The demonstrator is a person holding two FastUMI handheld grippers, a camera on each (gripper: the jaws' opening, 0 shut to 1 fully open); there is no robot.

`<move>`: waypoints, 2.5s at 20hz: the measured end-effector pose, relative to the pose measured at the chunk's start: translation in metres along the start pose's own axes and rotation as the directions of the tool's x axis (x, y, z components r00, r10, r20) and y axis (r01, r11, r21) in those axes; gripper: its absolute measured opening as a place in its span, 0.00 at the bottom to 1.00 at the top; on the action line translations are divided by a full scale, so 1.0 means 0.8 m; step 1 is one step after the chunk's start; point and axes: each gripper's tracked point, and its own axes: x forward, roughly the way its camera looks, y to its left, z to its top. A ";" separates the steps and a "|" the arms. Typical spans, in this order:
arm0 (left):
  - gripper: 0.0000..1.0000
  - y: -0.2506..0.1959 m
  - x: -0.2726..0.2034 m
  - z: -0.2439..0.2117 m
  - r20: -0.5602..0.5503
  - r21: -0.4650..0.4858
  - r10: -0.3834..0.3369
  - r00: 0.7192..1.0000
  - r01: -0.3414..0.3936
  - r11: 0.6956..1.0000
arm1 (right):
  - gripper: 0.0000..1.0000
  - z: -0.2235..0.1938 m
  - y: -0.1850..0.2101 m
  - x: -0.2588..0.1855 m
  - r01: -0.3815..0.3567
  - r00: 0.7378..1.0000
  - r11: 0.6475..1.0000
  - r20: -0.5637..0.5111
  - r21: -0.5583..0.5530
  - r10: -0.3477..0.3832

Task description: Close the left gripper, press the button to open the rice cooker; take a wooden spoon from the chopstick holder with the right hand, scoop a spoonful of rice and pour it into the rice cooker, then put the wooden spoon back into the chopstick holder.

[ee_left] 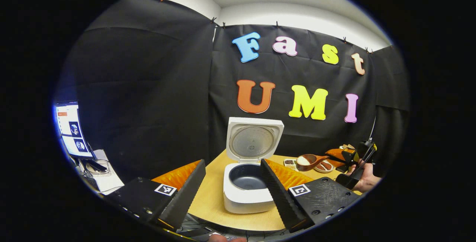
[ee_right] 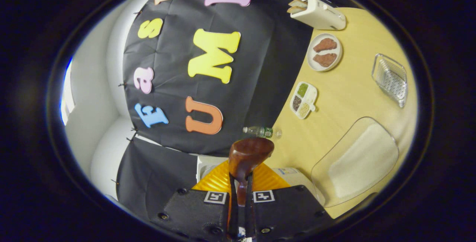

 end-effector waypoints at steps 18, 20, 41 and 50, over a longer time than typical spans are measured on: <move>0.94 0.082 0.026 0.009 0.030 -0.039 0.081 0.996 -0.080 0.996 | 0.13 -0.133 -0.001 0.140 0.119 0.967 0.865 -0.139 -0.488 -0.212; 0.94 0.088 0.029 0.009 0.032 -0.044 0.083 0.996 -0.082 0.996 | 0.13 -0.136 -0.001 0.142 0.127 0.964 0.851 -0.139 -0.510 -0.227; 0.94 0.100 0.023 0.005 0.035 -0.080 0.087 0.996 -0.084 0.993 | 0.13 -0.166 0.062 0.144 0.045 0.970 0.395 -0.054 -0.917 -0.236; 0.94 0.102 0.017 0.007 0.044 -0.087 0.084 0.996 -0.080 0.993 | 0.12 -0.197 0.111 0.144 -0.047 0.986 0.063 -0.056 -0.997 -0.156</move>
